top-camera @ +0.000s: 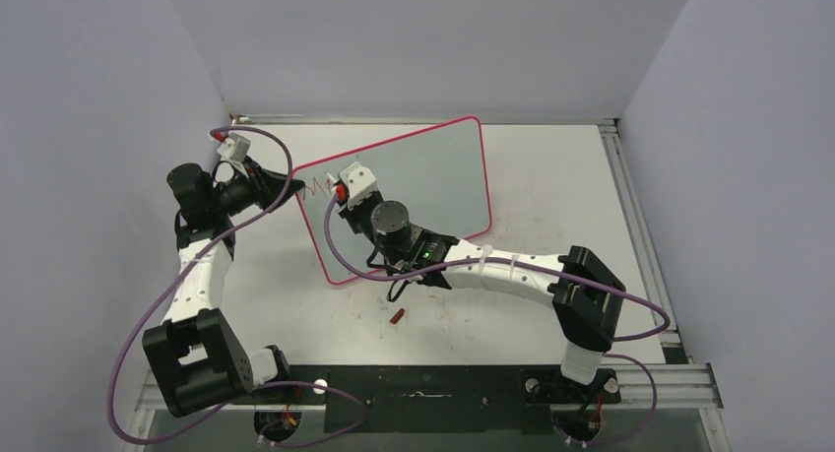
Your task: Write a sentence on the whiteboard
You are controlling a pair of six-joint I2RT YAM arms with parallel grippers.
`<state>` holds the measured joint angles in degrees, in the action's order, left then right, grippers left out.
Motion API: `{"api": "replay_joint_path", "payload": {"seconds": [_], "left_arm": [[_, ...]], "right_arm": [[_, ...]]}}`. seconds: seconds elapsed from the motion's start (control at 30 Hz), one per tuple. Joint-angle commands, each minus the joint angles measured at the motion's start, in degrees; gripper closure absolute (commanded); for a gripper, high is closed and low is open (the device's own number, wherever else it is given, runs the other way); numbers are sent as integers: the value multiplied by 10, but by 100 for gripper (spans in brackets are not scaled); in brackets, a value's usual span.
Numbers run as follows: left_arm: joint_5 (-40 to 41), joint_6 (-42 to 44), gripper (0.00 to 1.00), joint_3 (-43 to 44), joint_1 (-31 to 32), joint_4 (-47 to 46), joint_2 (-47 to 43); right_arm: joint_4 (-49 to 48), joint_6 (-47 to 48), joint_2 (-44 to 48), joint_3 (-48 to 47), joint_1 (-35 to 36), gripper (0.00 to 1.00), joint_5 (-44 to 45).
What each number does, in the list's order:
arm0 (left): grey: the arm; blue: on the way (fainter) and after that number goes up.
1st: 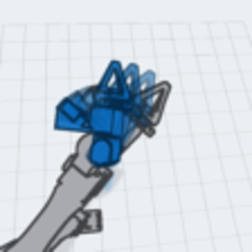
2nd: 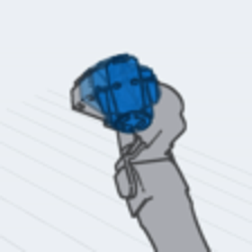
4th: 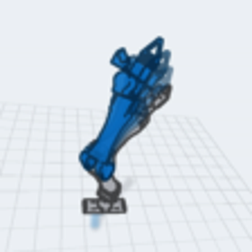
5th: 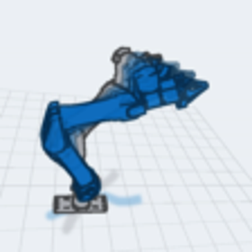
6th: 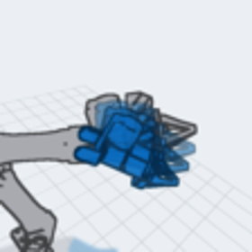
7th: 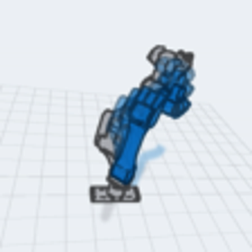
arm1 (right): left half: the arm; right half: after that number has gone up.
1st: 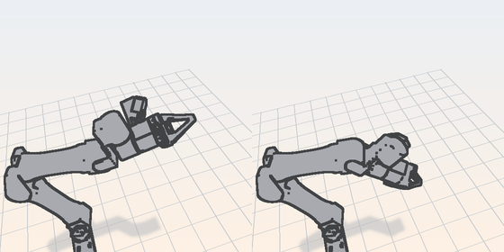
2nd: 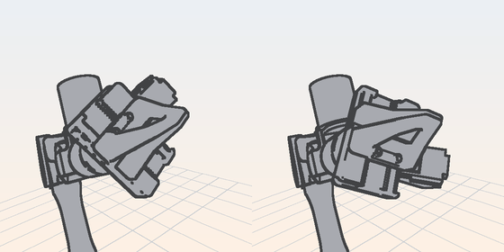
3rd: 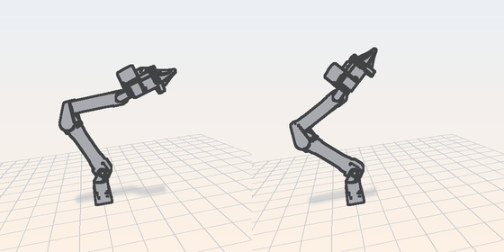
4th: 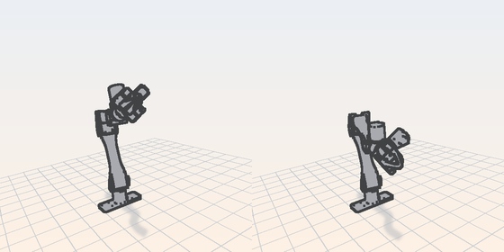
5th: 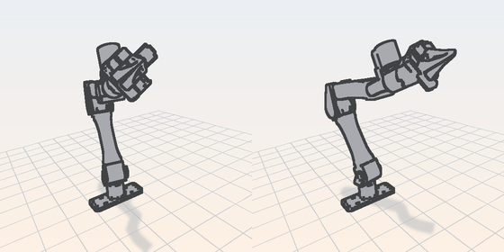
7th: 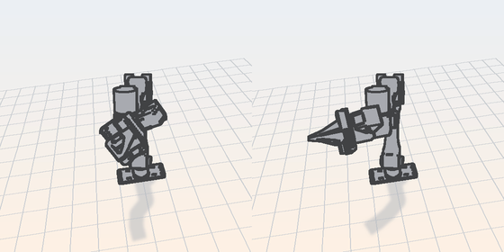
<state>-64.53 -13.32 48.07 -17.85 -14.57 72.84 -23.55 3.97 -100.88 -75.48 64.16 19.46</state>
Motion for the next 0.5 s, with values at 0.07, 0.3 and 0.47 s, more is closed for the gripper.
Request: {"api": "replay_joint_path", "payload": {"seconds": [0.07,0.3,0.47], "left_arm": [[2,34,99,-6,7,39,2],[4,34,100,-6,7,40,0],[5,35,100,-6,7,40,-1]], "right_arm": [[-9,4,-15,-34,-2,95,4],[-9,1,-13,-24,-2,95,10],[-5,-1,-17,-21,-2,95,12]]}}
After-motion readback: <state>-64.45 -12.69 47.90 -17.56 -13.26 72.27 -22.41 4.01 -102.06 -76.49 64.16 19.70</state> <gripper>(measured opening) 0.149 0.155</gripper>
